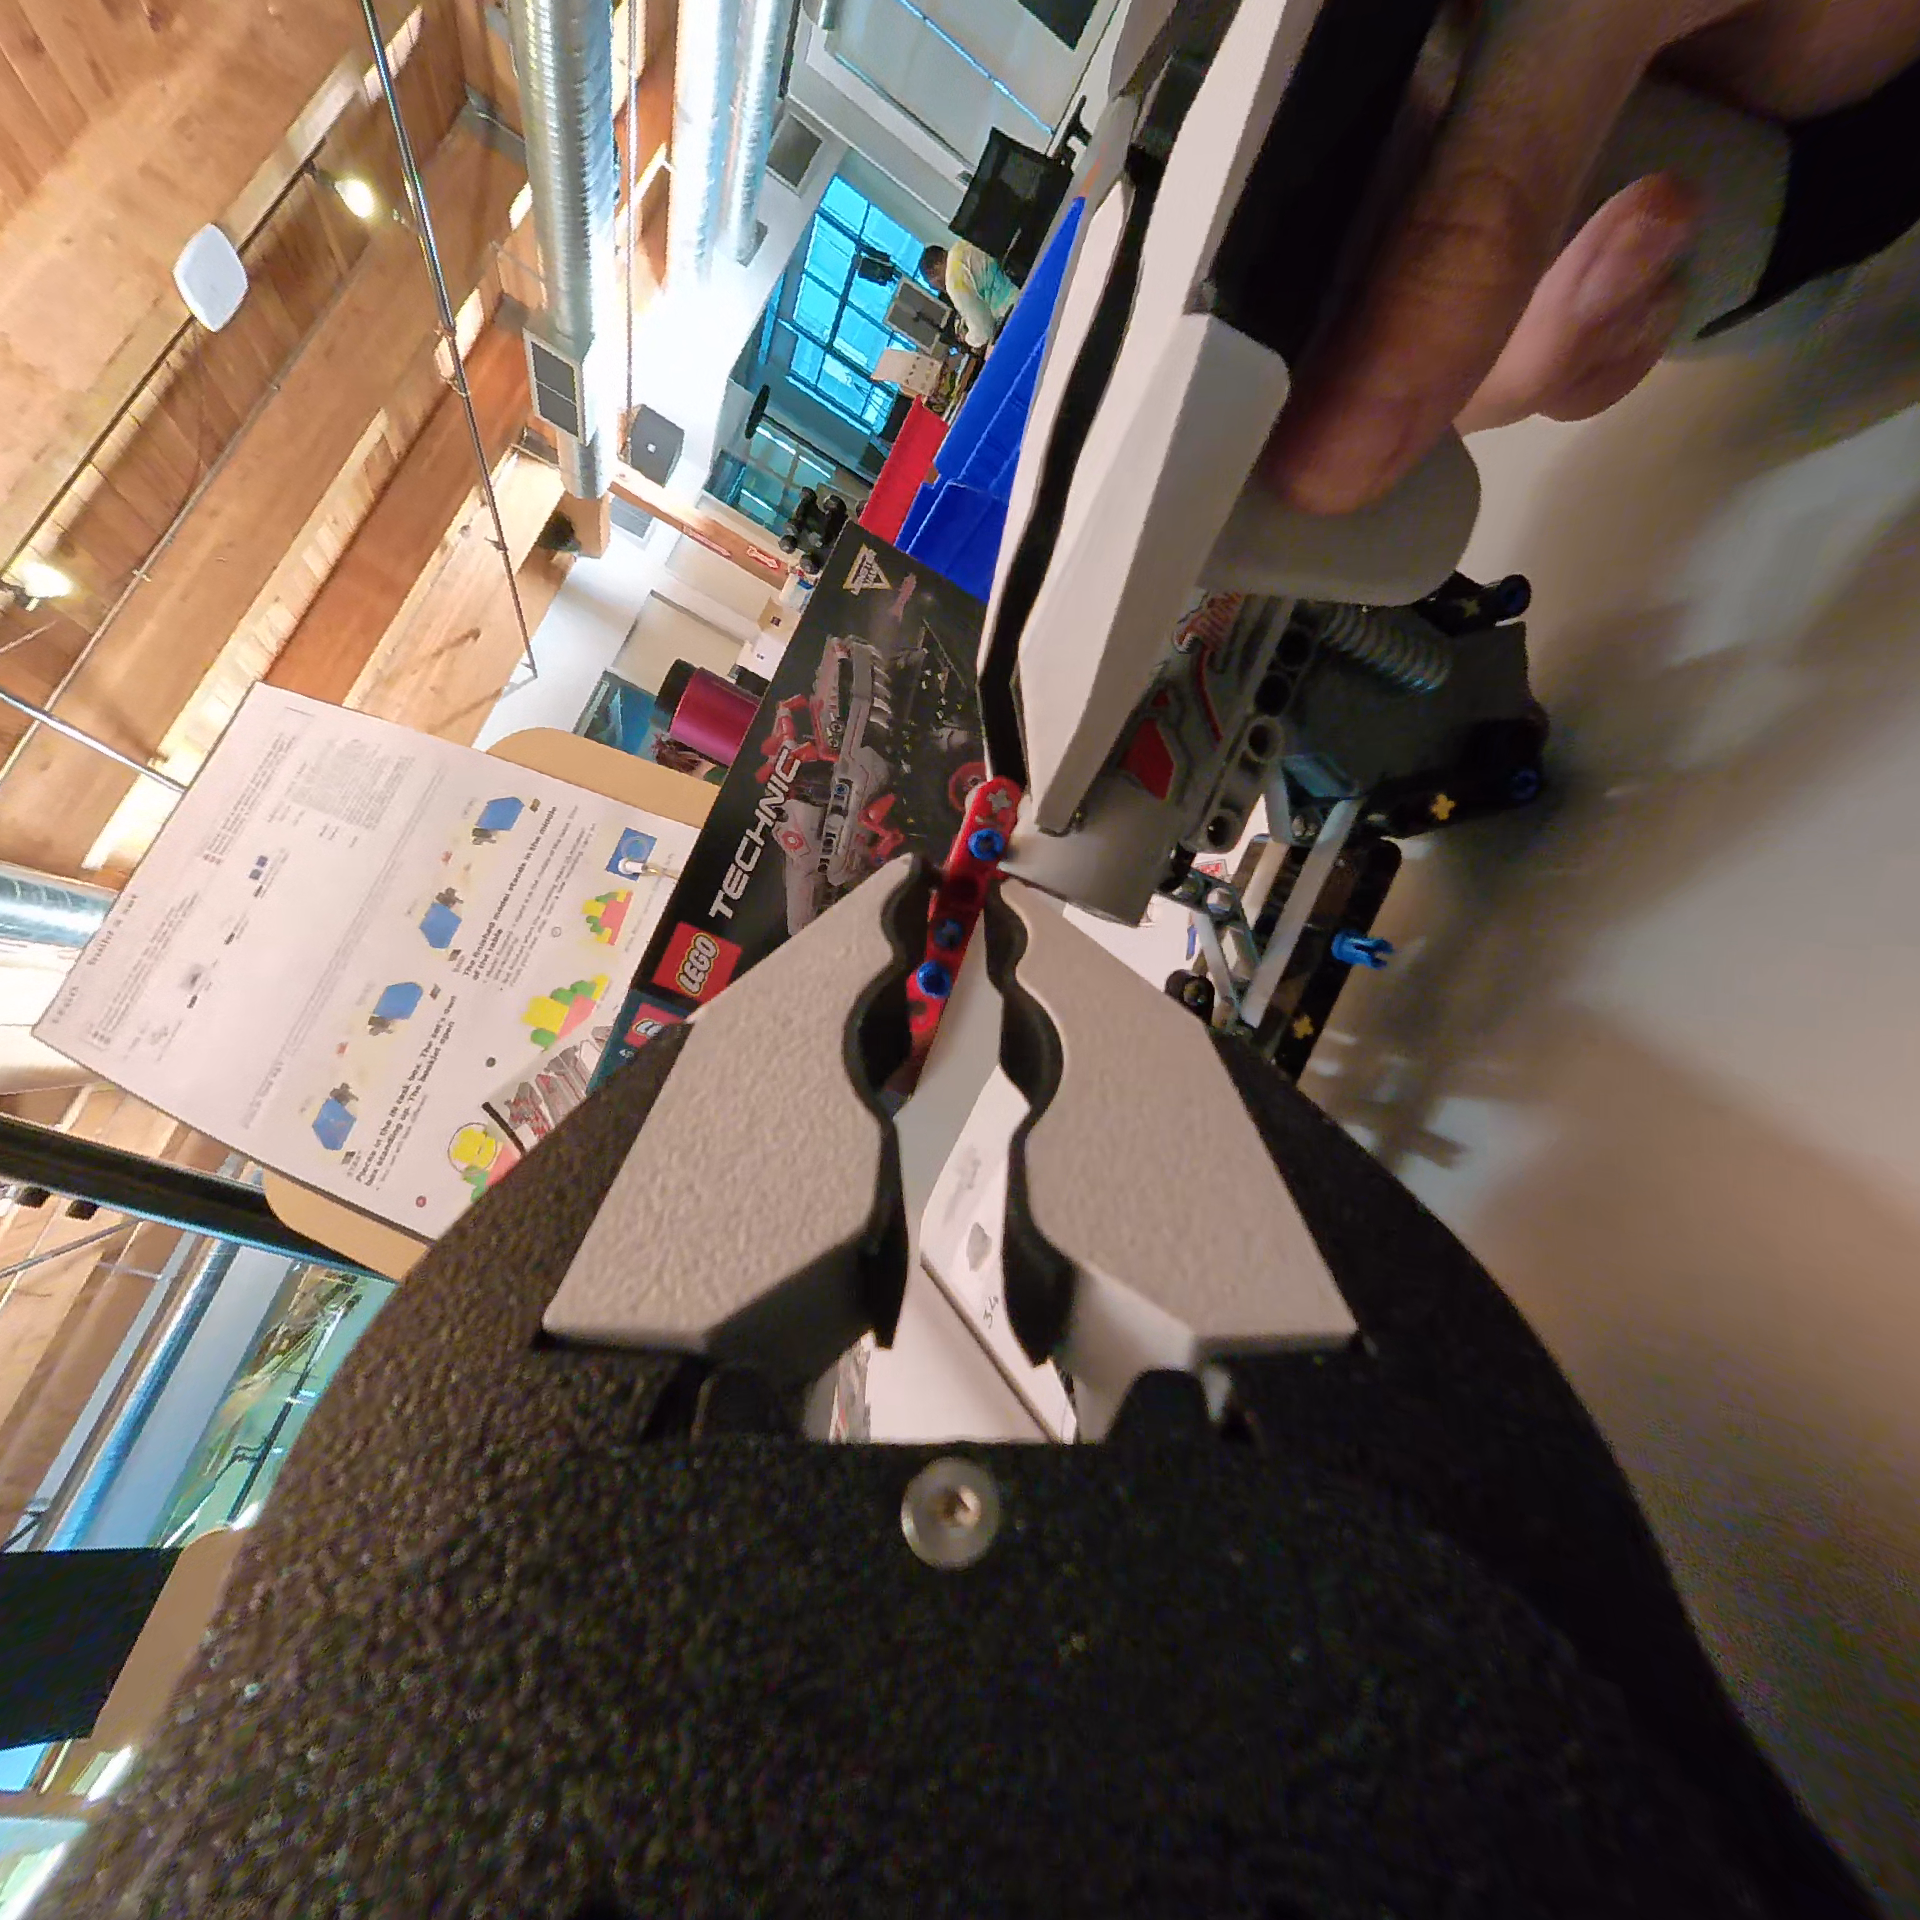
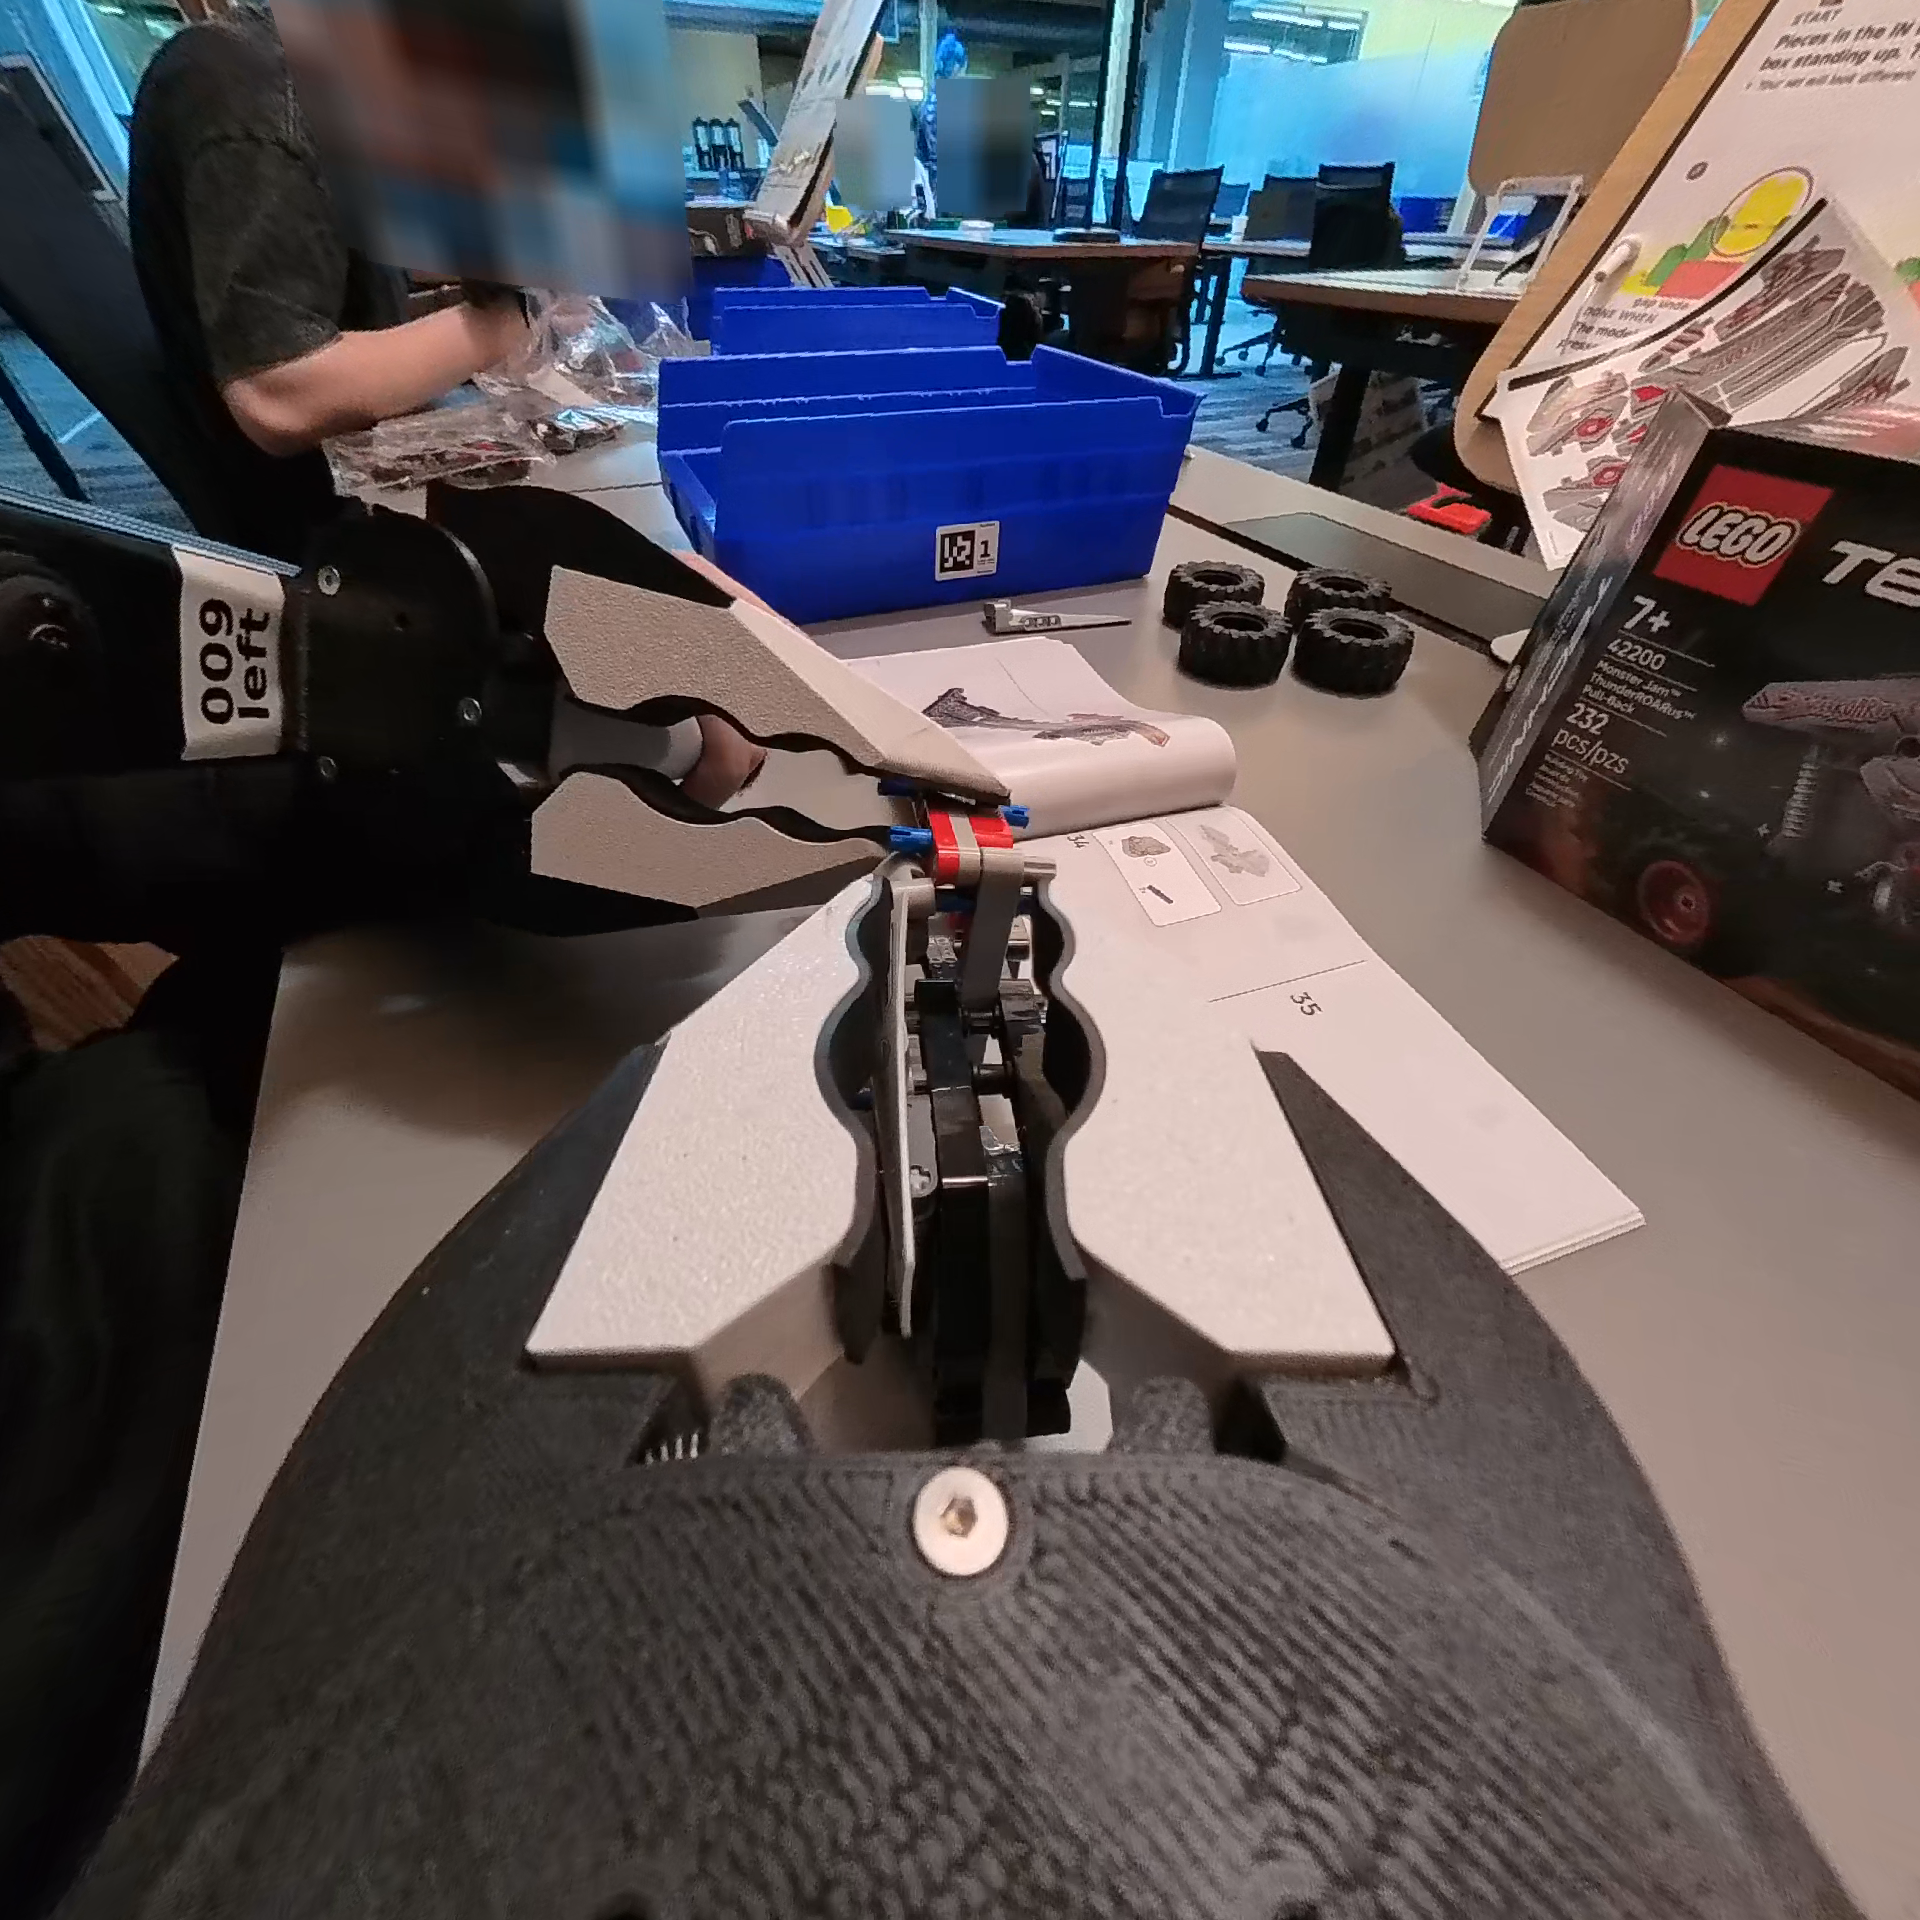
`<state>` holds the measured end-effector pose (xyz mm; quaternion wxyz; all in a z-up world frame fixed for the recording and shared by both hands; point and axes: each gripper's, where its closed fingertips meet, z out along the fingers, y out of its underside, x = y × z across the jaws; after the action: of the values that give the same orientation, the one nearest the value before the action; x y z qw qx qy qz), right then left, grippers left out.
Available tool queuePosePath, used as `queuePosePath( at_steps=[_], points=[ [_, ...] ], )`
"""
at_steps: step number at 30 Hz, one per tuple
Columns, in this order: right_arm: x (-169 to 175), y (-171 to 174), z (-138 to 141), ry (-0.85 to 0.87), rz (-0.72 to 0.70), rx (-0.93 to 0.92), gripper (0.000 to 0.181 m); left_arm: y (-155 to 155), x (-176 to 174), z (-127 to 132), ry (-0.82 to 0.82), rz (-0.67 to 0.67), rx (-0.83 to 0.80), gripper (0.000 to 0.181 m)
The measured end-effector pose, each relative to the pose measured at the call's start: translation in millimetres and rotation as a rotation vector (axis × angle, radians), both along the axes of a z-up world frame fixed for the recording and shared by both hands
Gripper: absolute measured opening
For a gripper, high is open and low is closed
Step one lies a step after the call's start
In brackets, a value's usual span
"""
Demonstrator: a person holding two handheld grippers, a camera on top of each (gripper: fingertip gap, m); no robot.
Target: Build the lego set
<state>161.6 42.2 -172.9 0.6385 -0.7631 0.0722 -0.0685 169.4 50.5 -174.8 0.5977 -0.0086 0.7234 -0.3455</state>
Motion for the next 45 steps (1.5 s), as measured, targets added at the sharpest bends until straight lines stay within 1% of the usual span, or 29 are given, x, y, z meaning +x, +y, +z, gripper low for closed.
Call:
queuePosePath(
  at_steps=[8,14,18,19,20,21,23,24,25,33,40,45],
  points=[
    [-1.3,0.9,-0.9,0.05,0.005,-0.02,0.021,0.7,-0.3,0.1,-0.034,0.016,0.035,0.006],
    [-2.6,1.0,-0.4,0.035,0.013,-0.012,0.021,1.0,-1.3,-0.2,-0.055,0.019,0.051,0.006],
    [0.3,-4.0,-1.1,0.038,-0.085,0.005,0.033,-0.4,-2.1,0.0,-0.078,0.019,0.083,0.006],
    [-3.5,-6.0,-1.8,0.013,-0.09,-0.005,0.03,-0.4,-2.5,-0.2,-0.078,0.02,0.083,0.006],
    [-12.2,-6.2,-0.6,-0.006,-0.061,-0.007,0.012,-0.3,-2.7,-0.4,-0.077,0.022,0.083,0.006],
    [-15.4,-5.8,1.9,-0.015,-0.063,-0.001,0.008,-0.2,-2.5,-0.3,-0.078,0.025,0.084,0.006],
    [-14.7,-3.5,0.2,-0.031,-0.08,-0.029,0.013,-0.6,-1.9,-0.1,-0.085,0.03,0.093,0.006],
    [-12.1,-2.6,-3.9,-0.04,-0.091,-0.062,0.019,-0.6,-1.5,0.0,-0.086,0.03,0.093,0.006],
    [-10.2,-2.6,-6.9,-0.052,-0.097,-0.086,0.02,-0.5,-1.5,0.0,-0.085,0.029,0.092,0.007],
    [-15.3,-1.6,-6.6,0.087,-0.049,-0.03,0.013,-0.7,-1.6,0.7,-0.087,0.022,0.081,0.006],
    [-24.0,2.9,-6.6,0.21,0.003,-0.024,0.003,0.5,-1.9,1.3,-0.052,-0.004,0.008,0.006],
    [-23.6,4.2,-7.5,0.281,-0.007,-0.009,0.004,1.0,-0.2,1.1,-0.048,-0.006,0.007,0.006]
  ],
)
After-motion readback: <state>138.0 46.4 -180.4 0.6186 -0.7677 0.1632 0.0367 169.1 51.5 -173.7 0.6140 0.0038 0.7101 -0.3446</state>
